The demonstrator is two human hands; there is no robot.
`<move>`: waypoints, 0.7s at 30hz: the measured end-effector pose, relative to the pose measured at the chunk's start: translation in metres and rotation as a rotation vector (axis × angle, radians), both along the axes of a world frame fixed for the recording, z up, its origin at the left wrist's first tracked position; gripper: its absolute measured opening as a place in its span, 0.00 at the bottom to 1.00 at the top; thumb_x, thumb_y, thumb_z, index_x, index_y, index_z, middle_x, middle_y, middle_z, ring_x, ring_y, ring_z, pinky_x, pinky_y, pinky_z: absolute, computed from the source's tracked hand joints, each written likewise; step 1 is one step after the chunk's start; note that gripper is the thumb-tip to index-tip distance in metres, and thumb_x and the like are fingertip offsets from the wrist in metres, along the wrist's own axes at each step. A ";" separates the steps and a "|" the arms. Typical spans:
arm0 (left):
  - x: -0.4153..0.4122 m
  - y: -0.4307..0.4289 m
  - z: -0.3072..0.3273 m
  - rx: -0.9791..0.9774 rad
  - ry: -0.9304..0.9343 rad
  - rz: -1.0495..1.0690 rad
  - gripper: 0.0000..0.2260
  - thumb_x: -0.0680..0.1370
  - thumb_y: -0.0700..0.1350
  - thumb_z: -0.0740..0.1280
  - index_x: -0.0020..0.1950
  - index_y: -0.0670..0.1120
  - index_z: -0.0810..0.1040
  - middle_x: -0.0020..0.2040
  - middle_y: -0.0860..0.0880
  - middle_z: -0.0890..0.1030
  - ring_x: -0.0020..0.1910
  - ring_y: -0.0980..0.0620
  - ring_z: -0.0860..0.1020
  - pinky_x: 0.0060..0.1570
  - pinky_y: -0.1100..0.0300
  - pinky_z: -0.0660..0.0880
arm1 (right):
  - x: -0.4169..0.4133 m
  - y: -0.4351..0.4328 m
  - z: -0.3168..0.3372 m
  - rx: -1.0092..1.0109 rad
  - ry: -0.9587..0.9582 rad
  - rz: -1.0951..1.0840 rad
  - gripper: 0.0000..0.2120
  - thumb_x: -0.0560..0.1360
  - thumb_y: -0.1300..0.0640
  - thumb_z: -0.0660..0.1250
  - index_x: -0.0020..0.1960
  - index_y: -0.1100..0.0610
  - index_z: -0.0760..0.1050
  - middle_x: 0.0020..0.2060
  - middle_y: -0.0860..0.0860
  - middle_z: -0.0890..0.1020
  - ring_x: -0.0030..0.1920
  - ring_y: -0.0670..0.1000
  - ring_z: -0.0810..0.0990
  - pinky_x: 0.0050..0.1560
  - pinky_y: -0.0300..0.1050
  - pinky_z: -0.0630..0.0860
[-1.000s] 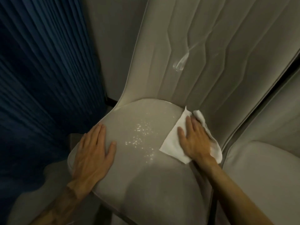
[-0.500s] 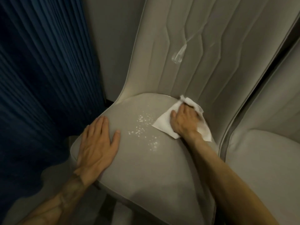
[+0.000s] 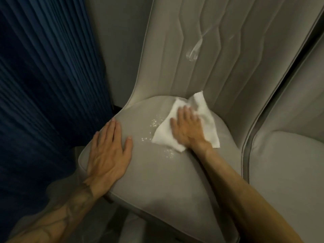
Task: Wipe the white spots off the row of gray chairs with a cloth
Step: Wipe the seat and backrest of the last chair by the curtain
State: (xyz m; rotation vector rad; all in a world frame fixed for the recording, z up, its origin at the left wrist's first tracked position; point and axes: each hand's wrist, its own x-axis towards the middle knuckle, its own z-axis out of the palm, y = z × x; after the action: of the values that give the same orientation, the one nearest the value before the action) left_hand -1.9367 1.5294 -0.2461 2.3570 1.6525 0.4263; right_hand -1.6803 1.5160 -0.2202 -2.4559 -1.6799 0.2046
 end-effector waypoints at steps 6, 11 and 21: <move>-0.003 0.002 -0.004 0.005 -0.004 -0.009 0.32 0.85 0.61 0.39 0.86 0.47 0.41 0.86 0.49 0.45 0.85 0.52 0.46 0.83 0.51 0.41 | 0.015 -0.058 0.000 -0.032 0.001 0.244 0.30 0.86 0.40 0.43 0.85 0.49 0.49 0.85 0.49 0.50 0.85 0.51 0.47 0.84 0.53 0.45; -0.002 0.003 -0.004 0.010 -0.002 -0.007 0.34 0.83 0.62 0.38 0.86 0.46 0.43 0.86 0.48 0.47 0.85 0.51 0.48 0.83 0.50 0.43 | -0.017 -0.034 0.004 -0.058 -0.026 0.044 0.29 0.88 0.46 0.43 0.85 0.57 0.47 0.85 0.54 0.48 0.85 0.55 0.47 0.82 0.59 0.48; -0.002 0.003 -0.003 0.014 0.004 -0.004 0.32 0.84 0.60 0.39 0.86 0.46 0.45 0.86 0.48 0.49 0.85 0.50 0.50 0.83 0.50 0.45 | 0.021 -0.090 -0.001 -0.045 -0.023 0.102 0.27 0.88 0.48 0.46 0.85 0.50 0.48 0.85 0.48 0.48 0.85 0.50 0.46 0.83 0.54 0.46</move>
State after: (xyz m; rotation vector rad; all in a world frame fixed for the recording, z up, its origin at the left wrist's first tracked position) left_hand -1.9386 1.5323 -0.2495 2.3723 1.6513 0.4343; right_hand -1.6596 1.4262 -0.2215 -2.4145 -1.8319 0.2298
